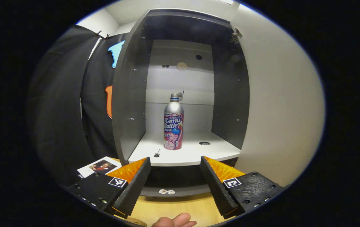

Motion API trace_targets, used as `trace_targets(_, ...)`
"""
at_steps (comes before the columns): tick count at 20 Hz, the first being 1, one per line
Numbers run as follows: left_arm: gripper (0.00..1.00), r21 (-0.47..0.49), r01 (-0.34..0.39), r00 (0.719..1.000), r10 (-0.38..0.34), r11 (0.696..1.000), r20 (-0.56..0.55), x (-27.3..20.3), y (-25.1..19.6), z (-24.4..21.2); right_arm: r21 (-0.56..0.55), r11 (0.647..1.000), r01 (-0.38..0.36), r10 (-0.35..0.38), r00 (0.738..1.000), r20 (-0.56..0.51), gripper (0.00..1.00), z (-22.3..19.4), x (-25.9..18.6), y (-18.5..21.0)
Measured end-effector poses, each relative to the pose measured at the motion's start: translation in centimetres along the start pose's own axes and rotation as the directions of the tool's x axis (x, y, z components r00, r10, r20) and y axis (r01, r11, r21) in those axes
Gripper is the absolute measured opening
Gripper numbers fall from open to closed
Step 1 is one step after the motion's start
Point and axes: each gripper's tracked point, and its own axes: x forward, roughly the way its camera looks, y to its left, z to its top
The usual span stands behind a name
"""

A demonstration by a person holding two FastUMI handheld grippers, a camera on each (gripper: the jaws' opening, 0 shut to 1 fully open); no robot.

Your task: Open the cabinet door with the right hand, grasp the bottle in the cabinet with the left hand and place it on the coaster, then close the cabinet door with the right hand.

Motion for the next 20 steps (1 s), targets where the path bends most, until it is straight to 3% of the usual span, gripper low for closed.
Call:
trace_targets(5,0.95,0.052,-0.012,1.000,0.011,0.999,0.018,1.5,-1.1,0.7,0.055,0.984,0.170,-0.172,0.984,0.038,0.33,-0.4,-2.7,-2.8)
trace_targets(7,0.95,0.060,0.001,1.000,-0.002,0.998,0.016,2.3,-1.8,0.4,0.078,0.964,0.256,-0.260,0.964,0.048,0.43,-0.5,-4.1,-4.4)
trace_targets(8,0.95,0.065,0.004,1.000,-0.006,0.998,0.017,2.7,-2.1,0.4,0.092,0.954,0.285,-0.290,0.955,0.053,0.54,-0.4,-4.7,-5.0)
trace_targets(10,0.95,0.078,-0.003,1.000,0.001,0.997,0.026,3.8,-2.4,0.4,0.094,0.953,0.287,-0.292,0.955,0.050,0.63,-0.2,-5.4,-4.7)
trace_targets(15,0.96,0.089,-0.053,0.996,0.047,0.995,0.070,7.5,-2.1,1.7,0.039,0.961,0.275,-0.278,0.959,0.064,0.65,0.1,-6.3,-5.7)
trace_targets(19,0.96,0.098,-0.089,0.987,0.074,0.991,0.142,10.5,-1.4,4.3,0.096,0.966,0.239,-0.245,0.968,0.058,1.00,0.0,-6.2,-7.1)
trace_targets(20,0.96,0.100,-0.098,0.984,0.081,0.990,0.156,11.2,-1.2,4.8,0.099,0.968,0.228,-0.235,0.970,0.062,1.00,-0.1,-6.1,-7.1)
